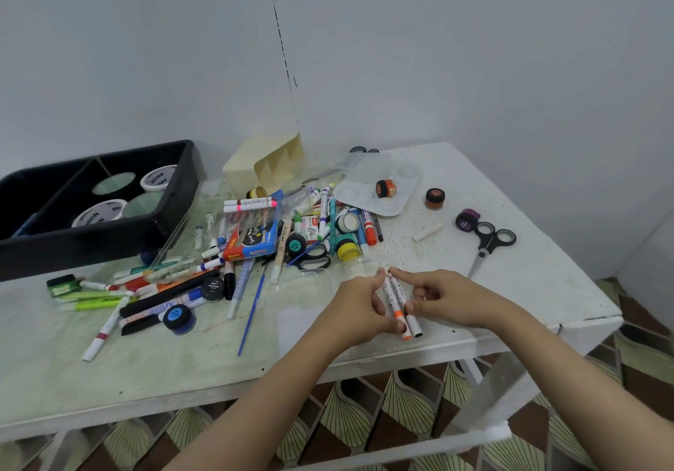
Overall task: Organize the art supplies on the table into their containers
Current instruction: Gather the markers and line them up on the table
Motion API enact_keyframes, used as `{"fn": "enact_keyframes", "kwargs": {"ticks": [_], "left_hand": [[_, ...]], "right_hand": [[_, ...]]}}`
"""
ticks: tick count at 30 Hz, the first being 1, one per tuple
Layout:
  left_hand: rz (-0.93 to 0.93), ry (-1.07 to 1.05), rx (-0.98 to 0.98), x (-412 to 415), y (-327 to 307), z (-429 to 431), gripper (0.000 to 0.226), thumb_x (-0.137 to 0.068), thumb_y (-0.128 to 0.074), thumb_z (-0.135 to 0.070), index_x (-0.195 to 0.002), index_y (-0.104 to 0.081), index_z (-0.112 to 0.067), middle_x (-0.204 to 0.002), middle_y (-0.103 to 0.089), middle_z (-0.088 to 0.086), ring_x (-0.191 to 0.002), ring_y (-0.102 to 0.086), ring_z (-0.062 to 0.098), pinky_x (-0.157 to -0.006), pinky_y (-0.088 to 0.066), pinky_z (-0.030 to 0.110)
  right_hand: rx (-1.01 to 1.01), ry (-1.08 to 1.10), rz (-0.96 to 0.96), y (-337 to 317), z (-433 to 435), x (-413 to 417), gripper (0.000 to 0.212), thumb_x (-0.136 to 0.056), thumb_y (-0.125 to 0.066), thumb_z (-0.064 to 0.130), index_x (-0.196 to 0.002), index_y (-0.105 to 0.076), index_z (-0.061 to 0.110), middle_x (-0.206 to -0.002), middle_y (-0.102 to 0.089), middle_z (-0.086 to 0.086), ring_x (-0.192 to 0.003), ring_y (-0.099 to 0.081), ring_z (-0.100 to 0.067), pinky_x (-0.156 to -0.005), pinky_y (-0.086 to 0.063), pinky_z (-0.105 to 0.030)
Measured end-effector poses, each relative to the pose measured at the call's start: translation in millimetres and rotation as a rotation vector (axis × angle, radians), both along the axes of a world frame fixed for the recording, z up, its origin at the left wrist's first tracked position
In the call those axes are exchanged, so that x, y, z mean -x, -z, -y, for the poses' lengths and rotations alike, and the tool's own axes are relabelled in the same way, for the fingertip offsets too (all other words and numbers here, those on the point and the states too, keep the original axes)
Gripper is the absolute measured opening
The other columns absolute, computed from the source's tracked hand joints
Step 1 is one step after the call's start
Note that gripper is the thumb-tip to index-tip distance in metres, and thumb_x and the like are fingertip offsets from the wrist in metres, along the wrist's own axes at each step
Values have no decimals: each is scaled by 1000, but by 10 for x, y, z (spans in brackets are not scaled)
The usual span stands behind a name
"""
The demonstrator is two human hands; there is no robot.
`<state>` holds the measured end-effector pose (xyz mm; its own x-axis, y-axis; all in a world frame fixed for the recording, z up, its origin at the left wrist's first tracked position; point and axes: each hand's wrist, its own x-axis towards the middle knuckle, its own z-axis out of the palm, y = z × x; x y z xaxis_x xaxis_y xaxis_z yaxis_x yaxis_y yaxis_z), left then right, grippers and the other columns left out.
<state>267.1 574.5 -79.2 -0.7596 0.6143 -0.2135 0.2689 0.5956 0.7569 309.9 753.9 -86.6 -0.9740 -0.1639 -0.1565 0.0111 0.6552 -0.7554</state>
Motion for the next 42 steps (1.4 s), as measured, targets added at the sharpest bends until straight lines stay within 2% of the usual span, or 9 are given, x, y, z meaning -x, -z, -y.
{"fn": "enact_keyframes", "kwargs": {"ticks": [4, 12, 16, 20, 23, 28, 34, 38, 42], "left_hand": [[-74, 25, 67, 29, -54, 2, 97, -69, -82, -29, -147, -26, -17, -75, -51, -4, -62, -47, 5, -51, -38, 17], [-204, 113, 197, 41, -107, 20, 90, -69, -77, -44, -145, -33, -22, -73, -47, -9, -64, -45, 5, -54, -34, 22], [-259, 130, 269, 31, -128, 33, 93, -72, -73, -50, -148, -27, -22, -116, -58, 10, -103, -56, 23, -74, -42, 31], [-328, 149, 314, 15, -125, 61, 94, -76, -68, -55, -150, -21, -22, -128, -52, 11, -114, -50, 24, -81, -40, 31], [-339, 152, 301, -5, -89, 86, 92, -77, -66, -56, -150, -20, -23, -121, -50, 8, -111, -48, 23, -80, -39, 30], [-427, 129, 179, -32, -101, 157, 63, -80, -64, -53, -134, -48, -26, -97, -44, -4, -88, -46, 11, -73, -41, 26], [-556, -27, 72, 207, -95, 384, 37, -90, -58, -37, -124, -58, -24, -101, -49, -10, -89, -44, 4, -77, -36, 18], [-713, -153, 63, 535, -174, 544, 24, -86, -63, -21, -108, -69, -14, -92, -60, 1, -87, -53, 17, -78, -45, 33], [-794, -259, 161, 883, -287, 658, 24, -87, -60, -23, -110, -67, -18, -99, -59, -1, -94, -50, 15, -80, -34, 26]], "right_hand": [[0, -8, 19, -14, -6, 7, 60, -89, -63, 20, -141, -37, 34, -59, -48, 15, -52, -42, 3, -58, -34, -12], [66, -48, 120, -63, -40, 20, 73, -83, -69, 11, -143, -33, 30, -54, -48, 18, -54, -39, 0, -57, -33, -11], [33, -53, 137, -98, -25, 28, 75, -82, -71, 13, -144, -33, 30, -56, -47, 14, -53, -40, 2, -58, -33, -11], [-112, -42, 123, -151, -29, 27, 73, -81, -72, 27, -141, -34, 41, -56, -41, 10, -48, -39, 0, -56, -32, -14], [-148, -24, 119, -178, -21, 20, 73, -80, -73, 30, -140, -35, 44, -57, -39, 8, -48, -37, -2, -54, -30, -15], [-228, -16, 109, -226, 29, 50, 73, -77, -74, 31, -139, -37, 43, -67, -42, 6, -58, -41, -4, -57, -33, -17], [-333, -18, 74, -443, 42, 285, 29, -84, -64, 40, -112, -66, 31, -84, -57, 6, -79, -53, -10, -75, -44, -25], [-337, 91, -109, -522, 152, 660, 20, -87, -60, 34, -90, -71, 18, -80, -59, 7, -74, -52, -9, -63, -40, -24], [-341, 162, -262, -547, 354, 1140, 16, -89, -57, 28, -94, -67, 16, -74, -50, 8, -75, -52, -14, -58, -36, -25]]}}
